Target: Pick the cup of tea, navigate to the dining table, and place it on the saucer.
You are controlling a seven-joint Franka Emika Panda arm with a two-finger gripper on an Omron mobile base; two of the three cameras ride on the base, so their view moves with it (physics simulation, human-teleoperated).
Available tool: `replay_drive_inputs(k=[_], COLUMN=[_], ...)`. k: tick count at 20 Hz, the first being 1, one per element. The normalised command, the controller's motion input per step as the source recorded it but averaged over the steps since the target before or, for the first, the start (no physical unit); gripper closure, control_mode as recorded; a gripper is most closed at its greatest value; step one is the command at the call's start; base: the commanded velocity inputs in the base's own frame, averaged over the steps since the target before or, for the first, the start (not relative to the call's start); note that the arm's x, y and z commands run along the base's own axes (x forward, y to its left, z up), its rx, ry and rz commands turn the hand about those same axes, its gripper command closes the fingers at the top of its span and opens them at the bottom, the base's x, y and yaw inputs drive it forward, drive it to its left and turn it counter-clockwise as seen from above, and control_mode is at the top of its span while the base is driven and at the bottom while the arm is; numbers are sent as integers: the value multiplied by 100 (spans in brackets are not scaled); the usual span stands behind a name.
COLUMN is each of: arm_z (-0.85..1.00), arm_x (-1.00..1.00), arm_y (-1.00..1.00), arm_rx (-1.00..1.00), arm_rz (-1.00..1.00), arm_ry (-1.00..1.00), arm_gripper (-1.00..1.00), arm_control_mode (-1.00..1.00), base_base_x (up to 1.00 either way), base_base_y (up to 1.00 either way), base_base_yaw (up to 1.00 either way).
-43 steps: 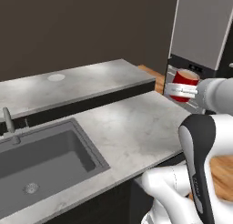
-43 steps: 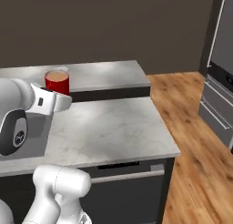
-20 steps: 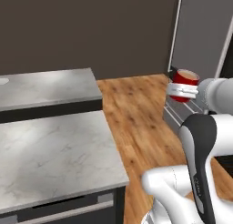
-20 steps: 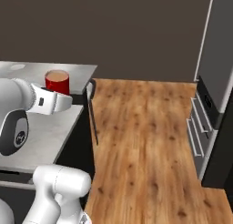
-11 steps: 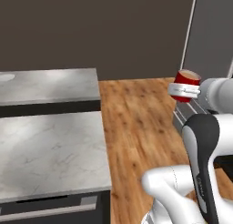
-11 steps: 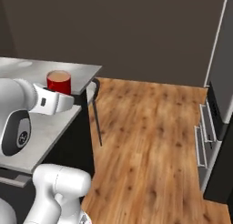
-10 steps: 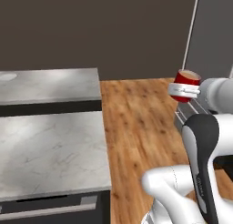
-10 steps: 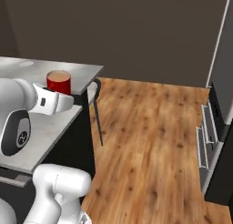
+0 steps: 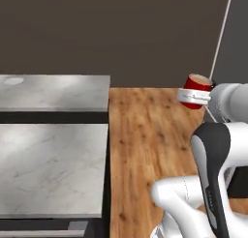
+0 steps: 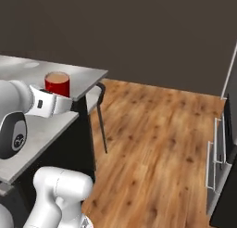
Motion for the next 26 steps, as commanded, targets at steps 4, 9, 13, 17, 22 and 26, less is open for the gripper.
replay_drive_inputs(k=[4, 9, 13, 17, 22, 26], arm_z=[0, 0, 0, 0, 0, 0], arm_x=[0, 0, 0, 0, 0, 0], arm_y=[0, 0, 0, 0, 0, 0], arm_rx=[0, 0, 0, 0, 0, 0], arm_rz=[0, 0, 0, 0, 0, 0], arm_ry=[0, 0, 0, 0, 0, 0], arm_gripper=[100, 100, 100, 100, 100, 100], arm_control_mode=[100, 100, 100, 100, 100, 100], base_base_x=[100, 100, 100, 100, 100, 100], base_base_y=[-80, -66, -50, -46, -47, -45], base_base_yaw=[7, 3, 6, 14, 18, 32])
